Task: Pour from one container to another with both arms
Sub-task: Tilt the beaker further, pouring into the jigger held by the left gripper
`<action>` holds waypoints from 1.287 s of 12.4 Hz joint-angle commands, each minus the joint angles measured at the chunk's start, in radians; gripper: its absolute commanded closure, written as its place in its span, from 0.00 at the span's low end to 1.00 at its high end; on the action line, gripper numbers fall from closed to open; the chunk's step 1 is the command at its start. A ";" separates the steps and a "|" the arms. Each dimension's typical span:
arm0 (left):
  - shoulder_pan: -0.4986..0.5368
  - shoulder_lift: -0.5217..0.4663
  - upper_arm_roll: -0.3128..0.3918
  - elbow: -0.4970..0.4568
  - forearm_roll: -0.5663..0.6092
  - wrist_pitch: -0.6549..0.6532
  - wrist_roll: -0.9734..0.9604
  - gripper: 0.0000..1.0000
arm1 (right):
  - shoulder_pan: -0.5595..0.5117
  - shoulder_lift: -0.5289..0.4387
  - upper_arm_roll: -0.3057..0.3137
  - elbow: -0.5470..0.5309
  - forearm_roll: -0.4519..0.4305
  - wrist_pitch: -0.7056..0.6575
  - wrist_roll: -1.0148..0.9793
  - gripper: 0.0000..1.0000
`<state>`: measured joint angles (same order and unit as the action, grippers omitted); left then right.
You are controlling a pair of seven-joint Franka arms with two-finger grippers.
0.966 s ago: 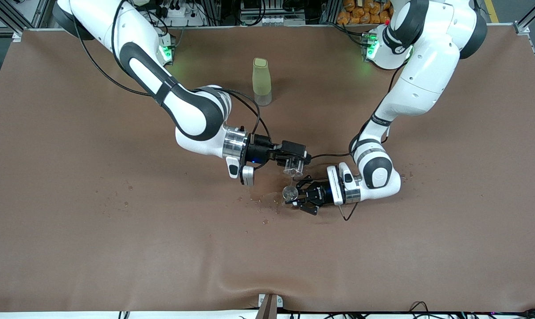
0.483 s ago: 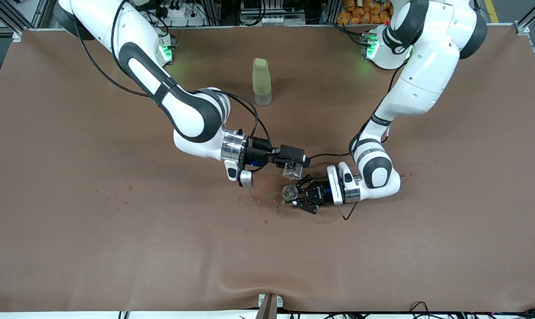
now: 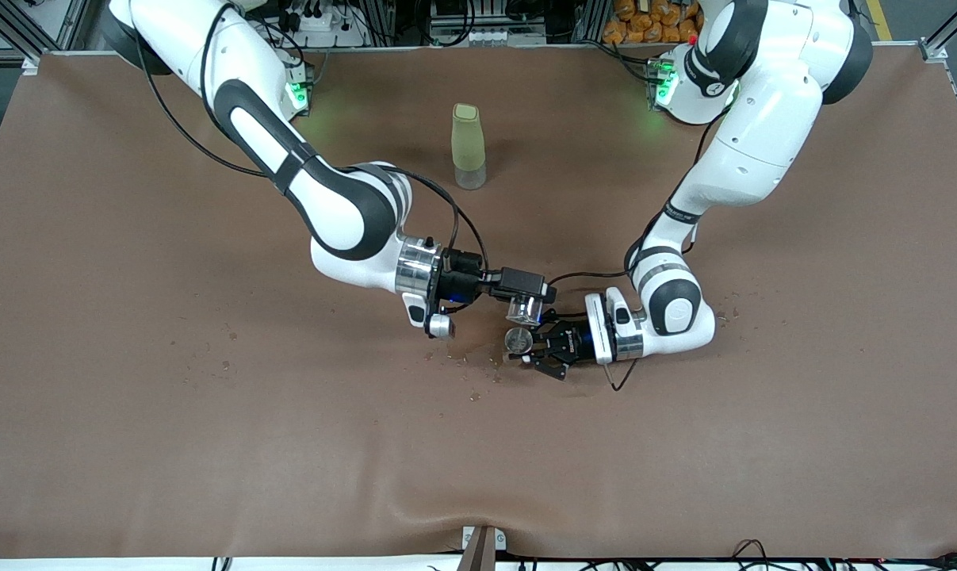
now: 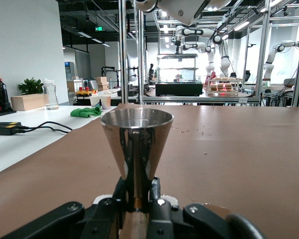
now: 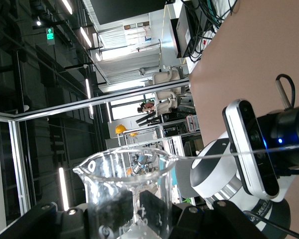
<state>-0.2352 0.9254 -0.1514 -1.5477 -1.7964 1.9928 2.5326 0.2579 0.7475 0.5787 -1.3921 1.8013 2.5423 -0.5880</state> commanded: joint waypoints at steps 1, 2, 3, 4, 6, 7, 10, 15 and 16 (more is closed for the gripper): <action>0.010 -0.040 -0.002 -0.038 0.025 -0.012 -0.023 1.00 | 0.027 0.021 -0.017 0.044 -0.017 0.000 0.072 1.00; 0.010 -0.040 -0.002 -0.038 0.025 -0.012 -0.023 1.00 | 0.027 0.021 -0.017 0.044 -0.016 -0.002 0.092 1.00; 0.010 -0.040 -0.002 -0.038 0.026 -0.012 -0.023 1.00 | 0.027 0.021 -0.017 0.045 -0.016 -0.001 0.111 1.00; 0.010 -0.040 -0.002 -0.038 0.032 -0.012 -0.025 1.00 | 0.027 0.021 -0.017 0.045 -0.011 -0.002 0.120 1.00; 0.033 -0.052 -0.004 -0.038 0.075 -0.012 -0.044 1.00 | 0.027 0.020 -0.017 0.045 -0.011 -0.002 0.154 1.00; 0.037 -0.054 -0.007 -0.040 0.097 -0.014 -0.054 1.00 | 0.027 0.021 -0.017 0.051 -0.008 -0.002 0.155 1.00; 0.036 -0.054 -0.007 -0.040 0.097 -0.014 -0.052 1.00 | 0.027 0.020 -0.017 0.059 -0.008 -0.020 0.217 1.00; 0.069 -0.053 -0.005 -0.037 0.107 -0.046 -0.063 1.00 | 0.049 0.020 -0.069 0.054 -0.062 -0.022 -0.049 1.00; 0.079 -0.048 -0.005 -0.034 0.114 -0.083 -0.061 1.00 | 0.056 0.020 -0.082 0.050 -0.066 -0.022 -0.129 1.00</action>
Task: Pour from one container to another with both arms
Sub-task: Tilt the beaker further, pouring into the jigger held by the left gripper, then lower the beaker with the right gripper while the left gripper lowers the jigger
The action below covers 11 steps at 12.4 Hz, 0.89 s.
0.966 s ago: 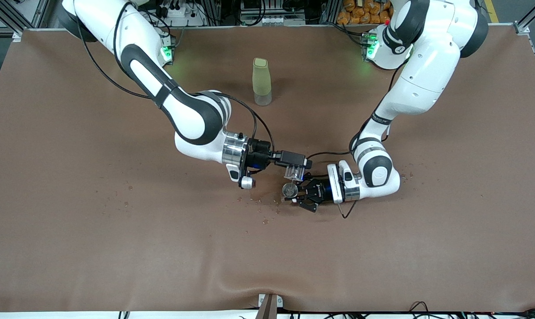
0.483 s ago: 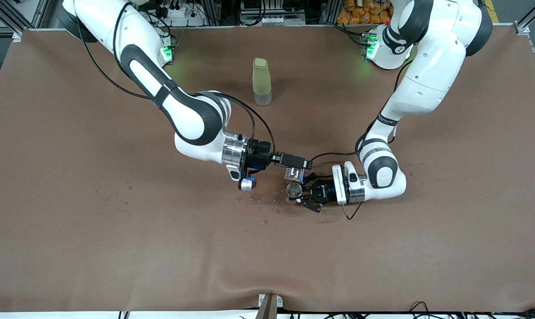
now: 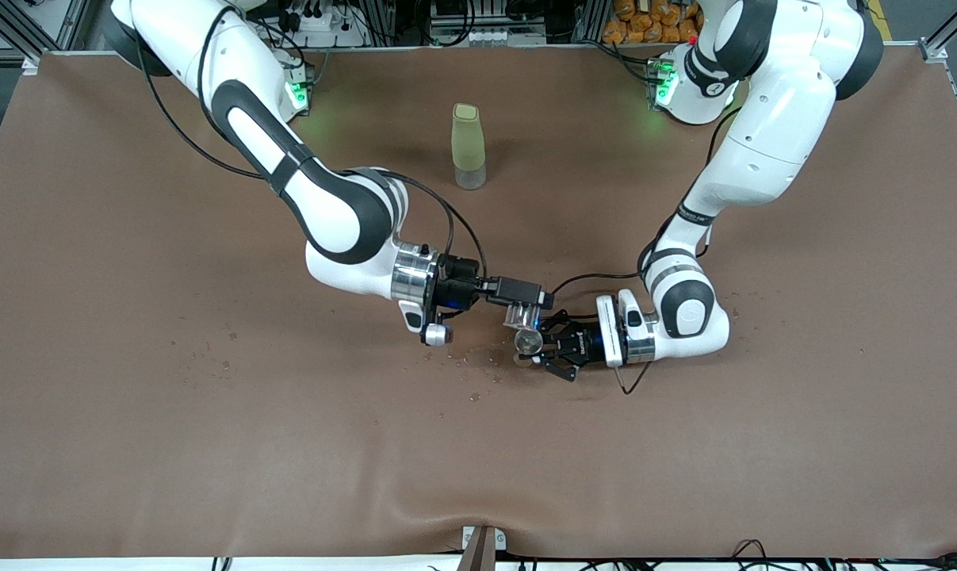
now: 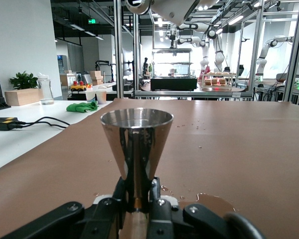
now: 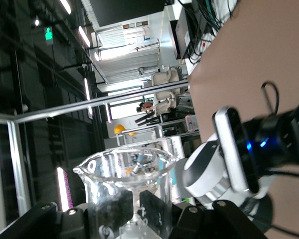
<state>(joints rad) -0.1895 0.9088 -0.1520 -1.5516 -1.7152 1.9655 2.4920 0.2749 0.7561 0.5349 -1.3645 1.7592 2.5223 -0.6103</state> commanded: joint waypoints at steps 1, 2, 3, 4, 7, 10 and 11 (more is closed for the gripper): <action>0.042 -0.031 -0.003 -0.030 0.036 -0.068 -0.022 1.00 | 0.047 0.012 -0.049 0.021 -0.044 0.000 -0.170 1.00; 0.056 -0.031 -0.003 -0.031 0.037 -0.080 -0.022 1.00 | 0.050 0.012 -0.064 0.019 -0.078 0.001 -0.213 1.00; 0.070 -0.030 -0.003 -0.030 0.054 -0.103 -0.024 1.00 | 0.050 0.011 -0.076 0.019 -0.130 0.001 -0.248 1.00; 0.090 -0.030 -0.003 -0.028 0.078 -0.125 -0.030 1.00 | 0.050 0.011 -0.091 0.019 -0.191 0.003 -0.279 1.00; 0.126 -0.021 -0.001 -0.038 0.100 -0.168 -0.019 1.00 | 0.046 0.009 -0.160 0.021 -0.311 0.003 -0.403 1.00; 0.217 -0.013 -0.001 -0.070 0.183 -0.262 -0.018 1.00 | 0.018 0.005 -0.199 0.018 -0.314 0.004 -0.572 1.00; 0.244 -0.013 0.005 -0.077 0.213 -0.281 -0.016 1.00 | 0.012 -0.001 -0.226 0.013 -0.317 0.003 -0.612 1.00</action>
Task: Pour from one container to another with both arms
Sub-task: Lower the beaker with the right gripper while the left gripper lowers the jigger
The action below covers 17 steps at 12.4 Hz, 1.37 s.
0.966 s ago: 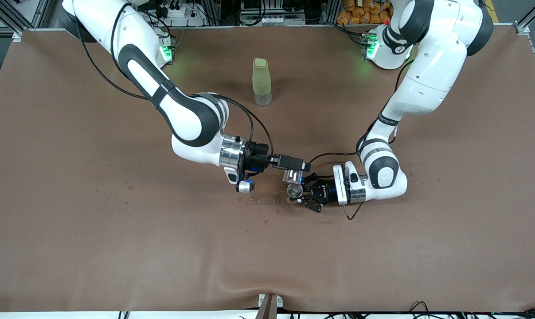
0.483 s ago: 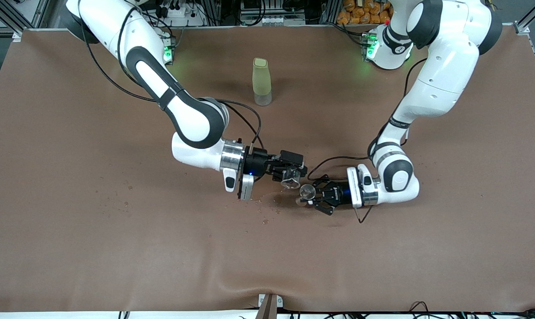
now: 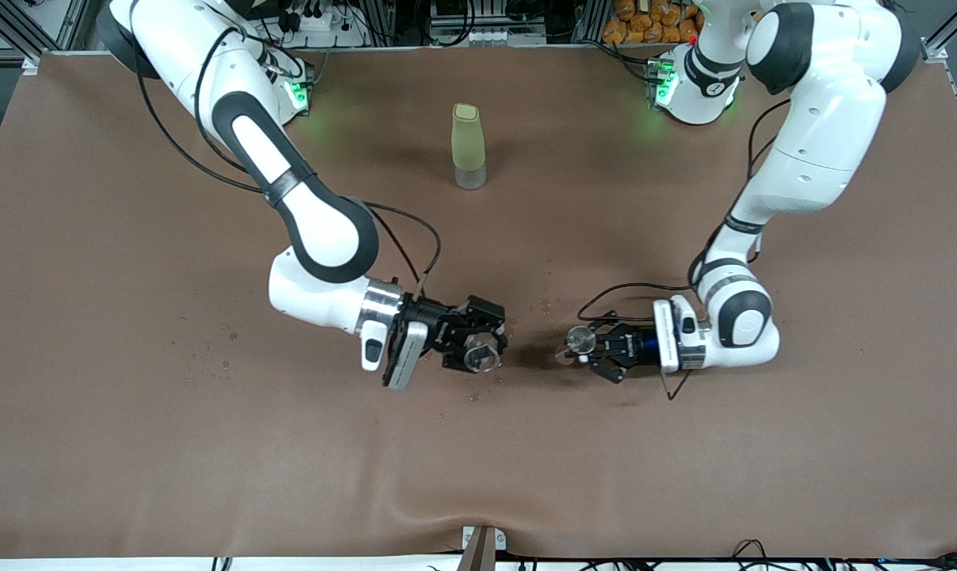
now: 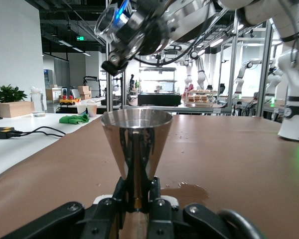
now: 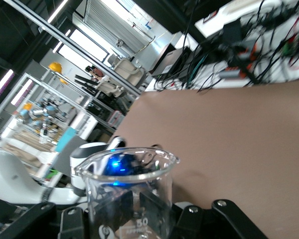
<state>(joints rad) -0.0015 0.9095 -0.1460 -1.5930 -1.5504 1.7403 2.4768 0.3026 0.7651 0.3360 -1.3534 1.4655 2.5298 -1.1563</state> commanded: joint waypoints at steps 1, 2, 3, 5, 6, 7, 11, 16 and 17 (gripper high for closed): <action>0.105 -0.014 -0.004 -0.038 0.115 -0.070 -0.006 1.00 | -0.028 -0.020 -0.058 -0.024 -0.036 -0.009 -0.110 1.00; 0.145 -0.012 -0.003 -0.039 0.166 -0.117 -0.015 1.00 | -0.048 -0.033 -0.067 -0.051 -0.049 -0.028 -0.152 1.00; 0.194 -0.012 0.000 -0.041 0.214 -0.146 -0.018 1.00 | -0.071 -0.040 -0.071 -0.081 -0.050 -0.046 -0.186 1.00; 0.288 0.002 -0.001 -0.036 0.337 -0.185 -0.016 1.00 | -0.092 -0.075 -0.090 -0.136 -0.047 -0.048 -0.252 1.00; 0.316 0.002 -0.001 -0.036 0.363 -0.206 -0.016 1.00 | -0.098 -0.092 -0.110 -0.157 -0.048 -0.049 -0.267 1.00; 0.345 0.002 -0.001 -0.039 0.375 -0.232 -0.015 1.00 | -0.109 -0.110 -0.124 -0.185 -0.048 -0.060 -0.282 1.00; 0.429 0.012 0.000 -0.039 0.466 -0.265 -0.016 1.00 | -0.148 -0.226 -0.242 -0.337 -0.048 -0.187 -0.356 1.00; 0.478 0.040 0.002 -0.033 0.512 -0.265 0.010 1.00 | -0.261 -0.256 -0.365 -0.529 -0.053 -0.434 -0.672 1.00; 0.486 0.046 0.002 -0.028 0.523 -0.266 0.010 1.00 | -0.307 -0.241 -0.365 -0.542 -0.075 -0.460 -0.741 1.00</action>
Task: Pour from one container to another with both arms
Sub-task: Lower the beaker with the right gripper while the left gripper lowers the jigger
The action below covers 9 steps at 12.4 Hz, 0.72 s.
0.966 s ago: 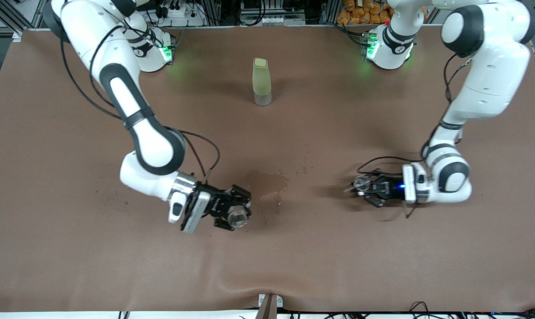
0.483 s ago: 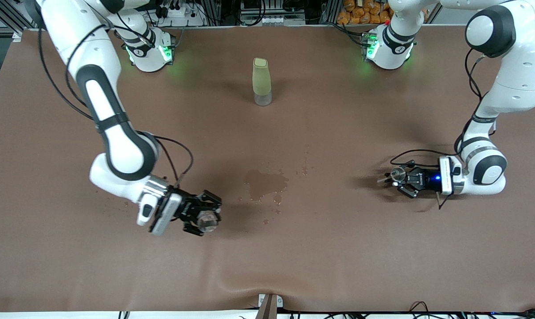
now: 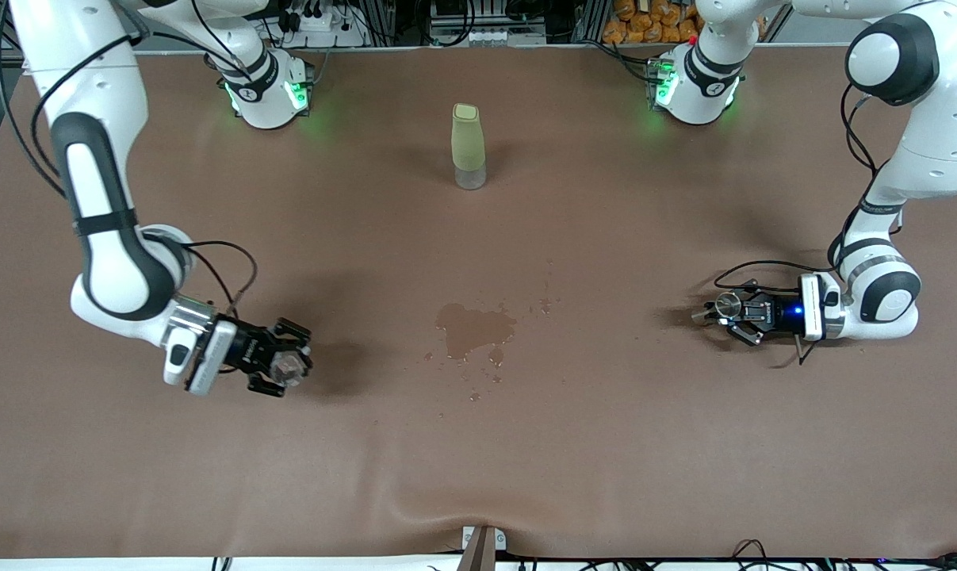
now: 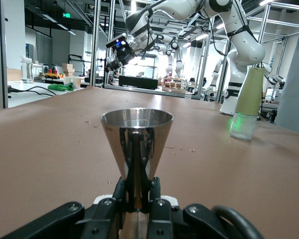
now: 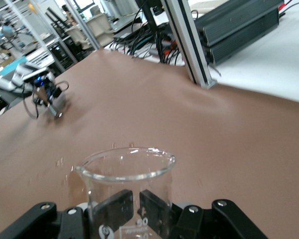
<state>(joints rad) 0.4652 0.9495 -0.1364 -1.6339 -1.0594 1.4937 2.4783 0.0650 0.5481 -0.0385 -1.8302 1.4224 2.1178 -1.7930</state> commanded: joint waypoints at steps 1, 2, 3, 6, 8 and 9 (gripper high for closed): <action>0.036 0.006 -0.008 0.014 0.042 -0.020 0.010 1.00 | -0.108 0.004 0.009 -0.066 -0.074 -0.065 -0.155 1.00; 0.042 0.000 -0.008 0.019 0.045 -0.020 0.014 1.00 | -0.144 0.024 0.009 -0.063 -0.110 -0.082 -0.193 1.00; 0.044 0.000 -0.008 0.028 0.056 -0.021 0.024 1.00 | -0.183 0.044 0.009 -0.058 -0.141 -0.105 -0.241 1.00; 0.047 0.008 -0.008 0.028 0.056 -0.021 0.054 1.00 | -0.295 0.174 0.009 0.024 -0.212 -0.176 -0.406 1.00; 0.047 0.011 -0.008 0.026 0.056 -0.021 0.057 1.00 | -0.341 0.254 0.009 0.083 -0.215 -0.200 -0.503 1.00; 0.047 0.012 -0.008 0.026 0.056 -0.021 0.059 0.95 | -0.358 0.269 0.009 0.107 -0.230 -0.202 -0.529 1.00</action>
<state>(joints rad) 0.5052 0.9522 -0.1378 -1.6187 -1.0243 1.4932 2.5194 -0.2519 0.7506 -0.0466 -1.8140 1.2304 1.9438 -2.2767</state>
